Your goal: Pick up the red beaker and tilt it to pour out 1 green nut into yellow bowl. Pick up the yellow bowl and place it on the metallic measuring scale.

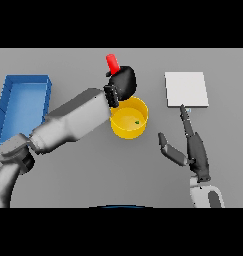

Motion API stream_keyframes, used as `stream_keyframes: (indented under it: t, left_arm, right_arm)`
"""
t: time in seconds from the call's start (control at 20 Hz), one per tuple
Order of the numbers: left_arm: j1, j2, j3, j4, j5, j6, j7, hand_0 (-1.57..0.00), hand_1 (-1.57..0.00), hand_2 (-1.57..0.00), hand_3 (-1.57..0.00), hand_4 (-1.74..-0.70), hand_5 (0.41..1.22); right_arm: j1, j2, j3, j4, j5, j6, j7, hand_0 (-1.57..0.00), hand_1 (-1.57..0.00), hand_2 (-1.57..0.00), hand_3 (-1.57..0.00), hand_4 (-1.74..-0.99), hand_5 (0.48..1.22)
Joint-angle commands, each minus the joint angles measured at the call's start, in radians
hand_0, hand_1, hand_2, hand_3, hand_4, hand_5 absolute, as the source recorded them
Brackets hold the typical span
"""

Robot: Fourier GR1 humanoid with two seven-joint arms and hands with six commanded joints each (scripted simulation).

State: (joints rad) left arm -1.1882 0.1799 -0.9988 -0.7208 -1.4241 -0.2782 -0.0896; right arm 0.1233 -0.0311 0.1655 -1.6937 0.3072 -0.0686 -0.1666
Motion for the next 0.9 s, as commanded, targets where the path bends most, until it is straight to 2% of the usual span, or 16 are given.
stream_keyframes:
  t: [0.0,0.1,0.2,0.35,0.45,0.65,0.7,0.75,0.85]
  left_arm:
    - [-0.018,-0.003,-0.019,0.01,-0.019,-0.007,-0.014,-1.57,-1.57,-1.57,-1.57,-1.73,1.221]
    - [-0.049,-0.016,-0.062,0.013,-0.054,-0.047,-0.042,-1.57,-1.57,-1.57,-1.57,-1.73,1.221]
    - [-0.07,-0.027,-0.085,0.021,-0.078,-0.075,-0.052,-1.57,-1.57,-1.57,-1.57,-1.73,1.221]
    - [-0.11,-0.034,-0.084,0.03,-0.086,-0.093,-0.078,-1.57,-1.57,-1.57,-1.57,-1.73,1.221]
    - [-0.14,-0.022,-0.046,0.048,-0.069,-0.042,-0.094,-1.57,-1.57,-1.57,-1.57,-1.73,1.221]
    - [-0.247,0.01,0.057,0.12,-0.023,-0.025,-0.104,-1.57,-1.57,-1.57,-1.57,-1.73,1.221]
    - [-0.27,0.023,0.098,0.147,-0.003,-0.02,-0.089,-1.57,-1.57,-1.57,-1.26,-1.73,1.221]
    - [-0.289,0.031,0.126,0.172,0.01,-0.006,-0.081,-1.57,-1.57,-1.57,-1.02,-1.73,1.221]
    - [-0.318,0.07,0.216,0.221,0.074,0.013,-0.104,-1.57,-1.57,-1.57,-1.22,-1.73,1.221]
  right_arm:
    - [0.008,0.007,0.008,-0.012,0.002,-0.001,-0.007,0.0,0.0,0.0,0.0,-1.073,0.675]
    - [-0.021,0.001,-0.006,-0.005,0.0,-0.006,0.028,0.0,0.0,0.0,0.0,-1.061,0.671]
    - [-0.001,-0.004,-0.004,-0.022,-0.008,0.004,0.009,0.0,0.0,0.0,0.0,-1.051,0.677]
    - [-0.006,-0.003,-0.005,-0.009,0.003,-0.006,0.017,0.0,0.0,0.0,0.0,-1.035,0.685]
    - [-0.018,0.005,0.0,-0.006,0.003,-0.004,0.033,0.0,0.0,0.0,0.0,-1.035,0.684]
    - [-0.014,-0.006,-0.001,-0.004,0.023,-0.018,0.005,0.0,0.0,0.0,0.0,-1.023,0.682]
    - [-0.016,-0.002,0.002,-0.004,0.025,-0.018,0.015,0.0,0.0,0.0,0.0,-1.024,0.681]
    - [-0.013,-0.002,0.001,-0.002,0.02,-0.015,0.014,0.0,0.0,0.0,0.0,-1.028,0.68]
    - [-0.01,0.004,0.001,-0.004,0.01,-0.01,0.026,0.0,0.0,0.0,0.0,-1.009,0.676]
